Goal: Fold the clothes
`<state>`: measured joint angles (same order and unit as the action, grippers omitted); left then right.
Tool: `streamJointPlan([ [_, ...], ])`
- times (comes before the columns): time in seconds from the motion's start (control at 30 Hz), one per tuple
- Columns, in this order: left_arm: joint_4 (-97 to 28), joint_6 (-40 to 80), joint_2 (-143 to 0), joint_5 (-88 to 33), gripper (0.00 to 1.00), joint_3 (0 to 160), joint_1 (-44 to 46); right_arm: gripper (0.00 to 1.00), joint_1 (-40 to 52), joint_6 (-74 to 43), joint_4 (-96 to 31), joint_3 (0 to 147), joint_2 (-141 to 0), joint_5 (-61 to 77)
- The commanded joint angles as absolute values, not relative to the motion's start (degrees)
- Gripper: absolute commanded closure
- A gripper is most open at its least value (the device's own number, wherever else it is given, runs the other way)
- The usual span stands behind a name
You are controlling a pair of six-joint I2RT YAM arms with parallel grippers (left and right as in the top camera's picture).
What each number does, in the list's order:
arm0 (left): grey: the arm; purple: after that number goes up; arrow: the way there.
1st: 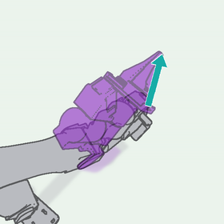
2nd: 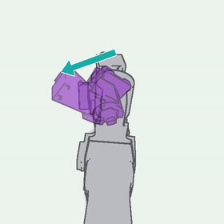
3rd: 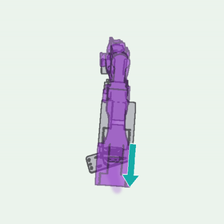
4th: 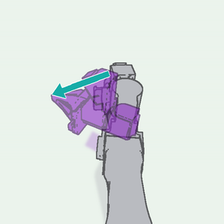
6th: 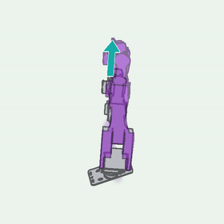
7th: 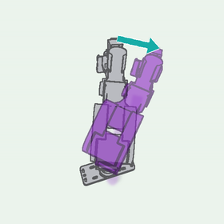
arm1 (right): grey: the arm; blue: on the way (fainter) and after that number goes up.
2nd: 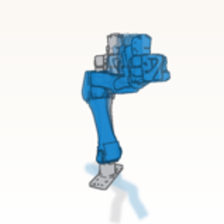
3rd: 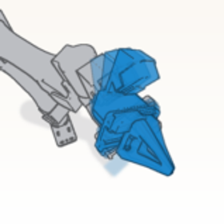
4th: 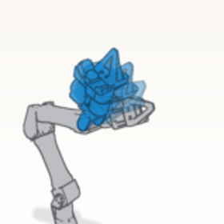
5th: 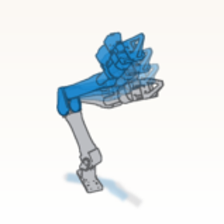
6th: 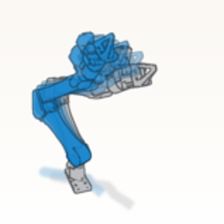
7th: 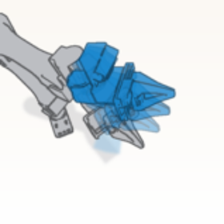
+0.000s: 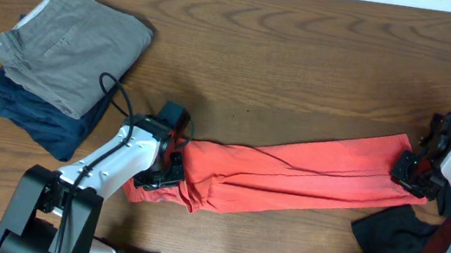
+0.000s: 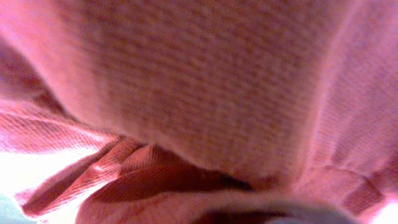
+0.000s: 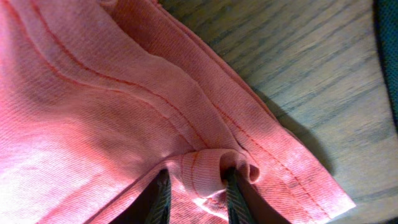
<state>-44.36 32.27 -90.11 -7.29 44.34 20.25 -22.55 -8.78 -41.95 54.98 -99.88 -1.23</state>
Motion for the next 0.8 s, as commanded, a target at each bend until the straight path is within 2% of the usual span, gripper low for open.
streamJointPlan([
  [0.0, -41.5, 31.6, -89.4, -6.2, 0.71, 45.6, 19.9, 0.69, -22.9, -9.4, -42.2, 53.5, -100.4, 0.6],
  [0.13, -36.4, 31.6, -89.5, -5.8, 0.64, 45.6, 19.9, 0.69, -22.9, -9.4, -42.5, 53.5, -100.4, 0.9],
  [0.3, -32.0, 31.5, -89.5, -2.7, 0.62, 45.6, 18.8, 0.68, -22.9, -9.4, -42.2, 53.5, -100.4, 1.9],
  [0.43, -29.5, 30.5, -89.5, -2.7, 0.62, 46.3, 14.0, 0.68, -22.9, -9.4, -42.0, 53.5, -100.4, 2.0],
  [0.63, -33.3, 22.3, -89.5, -10.6, 0.62, 51.9, 5.8, 0.68, -22.8, -9.4, -42.0, 53.5, -100.4, 2.0],
  [0.77, -41.6, 18.9, -89.0, -13.1, 0.53, 56.4, 5.0, 0.68, -22.8, -9.4, -42.0, 53.5, -100.4, 2.0],
])
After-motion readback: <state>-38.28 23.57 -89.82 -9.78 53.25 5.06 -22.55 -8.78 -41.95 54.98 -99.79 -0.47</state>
